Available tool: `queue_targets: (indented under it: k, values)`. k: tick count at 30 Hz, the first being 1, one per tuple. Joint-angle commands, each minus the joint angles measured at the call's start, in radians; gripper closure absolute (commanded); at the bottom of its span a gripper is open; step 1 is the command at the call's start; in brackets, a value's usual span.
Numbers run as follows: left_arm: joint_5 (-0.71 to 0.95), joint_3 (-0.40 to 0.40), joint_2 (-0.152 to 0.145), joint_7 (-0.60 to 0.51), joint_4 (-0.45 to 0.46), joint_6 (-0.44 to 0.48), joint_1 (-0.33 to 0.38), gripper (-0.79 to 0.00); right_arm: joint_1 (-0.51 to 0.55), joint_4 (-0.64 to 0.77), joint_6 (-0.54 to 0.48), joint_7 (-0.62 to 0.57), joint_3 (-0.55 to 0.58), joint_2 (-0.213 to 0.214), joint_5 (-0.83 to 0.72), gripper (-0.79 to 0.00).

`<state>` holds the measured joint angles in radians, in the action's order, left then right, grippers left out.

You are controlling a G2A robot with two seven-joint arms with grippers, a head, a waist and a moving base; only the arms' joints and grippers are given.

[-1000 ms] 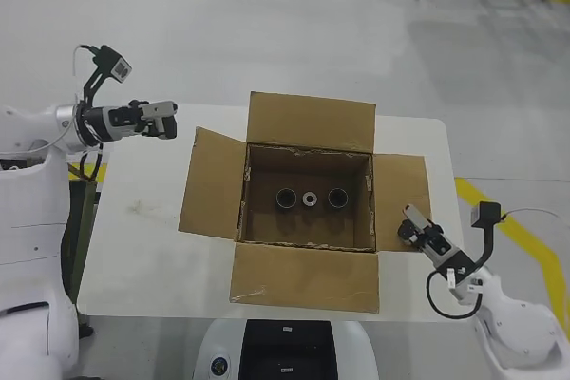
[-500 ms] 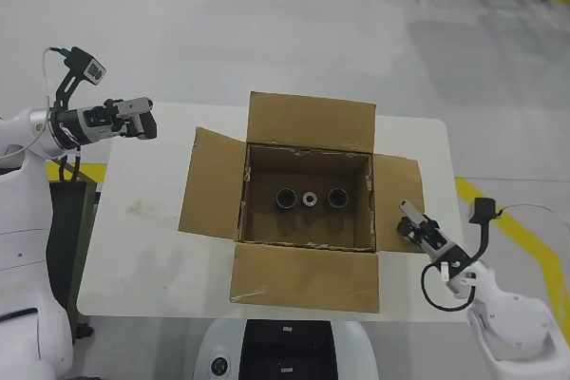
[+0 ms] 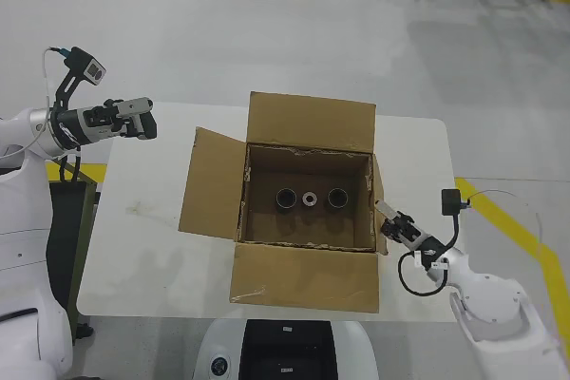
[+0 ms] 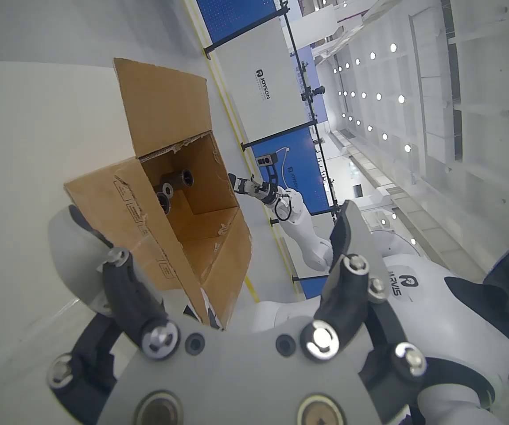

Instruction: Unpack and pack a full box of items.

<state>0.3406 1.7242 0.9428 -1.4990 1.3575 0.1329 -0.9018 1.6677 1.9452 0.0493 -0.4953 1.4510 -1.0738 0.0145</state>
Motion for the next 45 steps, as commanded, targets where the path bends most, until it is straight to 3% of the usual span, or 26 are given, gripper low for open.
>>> queue_targets:
  k: [1, 11, 26, 34, 40, 45]
  values:
    - [0.000, 0.000, 0.000, 0.000, 0.000, 0.000, 0.000, -0.785, -0.029, -0.011, 0.011, -0.001, -0.020, -0.002, 0.014, -0.785]
    - [0.000, 0.000, 0.000, 0.000, 0.000, 0.000, 0.000, -0.785, -0.154, -0.087, 0.050, 0.021, -0.100, -0.014, 0.086, -0.785]
    - [0.000, 0.000, 0.000, 0.000, 0.000, 0.000, 0.000, -0.785, -0.231, -0.154, 0.018, 0.043, -0.165, -0.029, 0.094, -0.785]
    - [0.000, 0.000, 0.000, 0.000, 0.000, 0.000, 0.000, -0.785, -0.209, -0.024, 0.114, 0.055, -0.107, -0.017, 0.259, -0.785]
    - [0.000, 0.000, 0.000, 0.000, 0.000, 0.000, 0.000, -0.785, -0.215, 0.094, 0.163, -0.019, -0.087, -0.011, 0.317, -0.785]
    - [0.000, 0.000, 0.000, 0.000, 0.000, 0.000, 0.000, -0.785, -0.267, 0.155, 0.190, -0.100, -0.140, -0.012, 0.368, -0.785]
